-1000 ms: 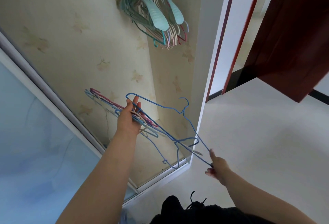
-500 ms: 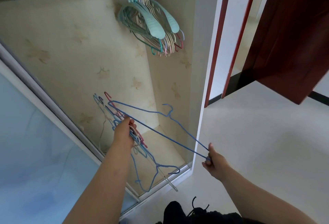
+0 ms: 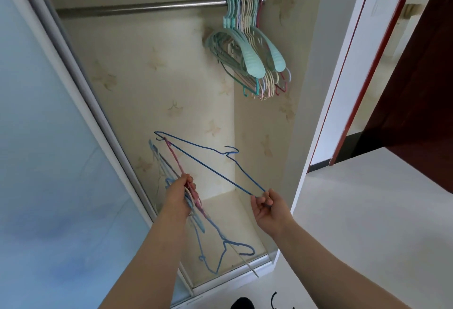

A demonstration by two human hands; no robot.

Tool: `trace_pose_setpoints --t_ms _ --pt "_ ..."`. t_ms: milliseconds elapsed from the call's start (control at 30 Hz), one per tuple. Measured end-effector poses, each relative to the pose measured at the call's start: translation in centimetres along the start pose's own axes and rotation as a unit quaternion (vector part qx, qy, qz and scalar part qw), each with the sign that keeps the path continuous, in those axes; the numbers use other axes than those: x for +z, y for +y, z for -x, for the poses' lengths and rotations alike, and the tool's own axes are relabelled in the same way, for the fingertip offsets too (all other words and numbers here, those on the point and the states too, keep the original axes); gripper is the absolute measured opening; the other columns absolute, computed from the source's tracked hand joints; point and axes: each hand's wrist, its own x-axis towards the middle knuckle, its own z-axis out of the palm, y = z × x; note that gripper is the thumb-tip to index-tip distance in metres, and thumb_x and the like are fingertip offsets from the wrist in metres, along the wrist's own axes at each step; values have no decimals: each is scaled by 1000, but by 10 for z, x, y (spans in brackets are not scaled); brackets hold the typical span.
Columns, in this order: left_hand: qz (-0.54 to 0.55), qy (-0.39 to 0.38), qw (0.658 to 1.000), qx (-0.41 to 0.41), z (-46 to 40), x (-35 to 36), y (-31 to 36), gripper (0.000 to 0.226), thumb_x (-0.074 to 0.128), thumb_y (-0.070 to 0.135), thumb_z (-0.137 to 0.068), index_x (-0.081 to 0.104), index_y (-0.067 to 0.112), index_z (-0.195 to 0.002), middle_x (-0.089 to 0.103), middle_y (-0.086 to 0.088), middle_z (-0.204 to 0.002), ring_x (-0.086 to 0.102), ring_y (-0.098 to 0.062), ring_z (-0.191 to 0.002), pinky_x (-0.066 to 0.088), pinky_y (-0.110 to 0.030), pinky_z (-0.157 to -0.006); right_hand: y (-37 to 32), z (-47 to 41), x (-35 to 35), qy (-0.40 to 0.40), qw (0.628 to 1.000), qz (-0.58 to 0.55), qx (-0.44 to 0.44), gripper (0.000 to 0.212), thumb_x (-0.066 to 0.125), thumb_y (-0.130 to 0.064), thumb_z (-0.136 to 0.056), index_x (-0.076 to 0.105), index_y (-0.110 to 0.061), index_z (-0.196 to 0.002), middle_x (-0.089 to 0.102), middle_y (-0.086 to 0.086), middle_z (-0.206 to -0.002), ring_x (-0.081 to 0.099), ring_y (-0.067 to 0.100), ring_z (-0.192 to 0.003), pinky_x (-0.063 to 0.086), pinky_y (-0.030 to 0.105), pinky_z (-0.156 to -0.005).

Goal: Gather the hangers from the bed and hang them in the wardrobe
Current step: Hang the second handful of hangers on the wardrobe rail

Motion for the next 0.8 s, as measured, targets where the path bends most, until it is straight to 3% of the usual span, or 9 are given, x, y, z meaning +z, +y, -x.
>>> trace_pose_setpoints --t_ms 100,233,400,500,567,600,700,767,800 --pt "16 15 1000 1 -7 -4 7 27 46 20 -101 50 15 -75 54 8 -44 49 -4 -34 37 -14 -34 0 -1 2 9 999 28 44 37 41 -15 -99 38 -15 -62 28 -4 -34 37 7 -28 55 24 -45" --pt "24 24 999 -10 -9 -5 14 29 44 15 -100 49 11 -72 51 4 -41 47 -6 -31 36 -13 -34 -3 -2 8 -25 997 55 43 36 42 -23 -101 42 -16 -65 26 -5 -33 34 6 -27 53 20 -43" --pt "1 14 1000 -25 -5 1 14 34 43 15 -100 48 10 -67 48 4 -37 45 -5 -28 34 -11 -32 -4 -11 34 -30 993 89 -65 39 39 -28 -102 41 -14 -67 27 -2 -36 35 10 -31 55 25 -53" --pt "20 38 999 -4 -5 6 17 32 45 11 -98 49 9 -66 50 4 -39 45 -5 -29 35 -12 -33 -6 -21 46 -5 964 228 -136 39 35 -30 -103 42 -13 -68 28 -1 -41 33 15 -38 50 33 -60" --pt "24 48 999 0 -3 9 20 31 46 11 -98 49 9 -67 50 4 -39 45 -5 -31 36 -13 -33 -9 -27 53 12 901 390 -191 35 34 -25 -102 42 -13 -70 33 0 -47 32 16 -43 45 30 -55" --pt "30 48 998 -2 -3 10 21 30 46 12 -98 49 9 -68 50 4 -39 46 -5 -32 36 -14 -33 -11 -29 57 9 848 482 -222 34 33 -24 -101 42 -13 -70 36 1 -51 35 17 -47 42 29 -53" --pt "59 31 998 -6 -1 17 27 28 48 15 -99 50 9 -71 51 4 -39 47 -5 -31 36 -13 -32 -20 -22 79 -32 627 710 -319 36 31 -31 -102 38 -16 -70 45 3 -62 44 23 -60 36 32 -60" --pt "63 20 998 -7 2 22 33 30 48 16 -99 49 10 -70 49 4 -38 46 -6 -29 34 -13 -31 -22 -9 104 -69 520 762 -379 34 30 -32 -103 36 -20 -71 47 3 -62 48 27 -64 35 35 -60" --pt "60 12 998 -7 4 25 36 32 47 16 -99 48 10 -68 48 4 -37 44 -7 -27 33 -13 -30 -22 -2 119 -87 499 759 -409 33 30 -31 -103 36 -21 -72 47 2 -61 49 29 -63 35 36 -59"
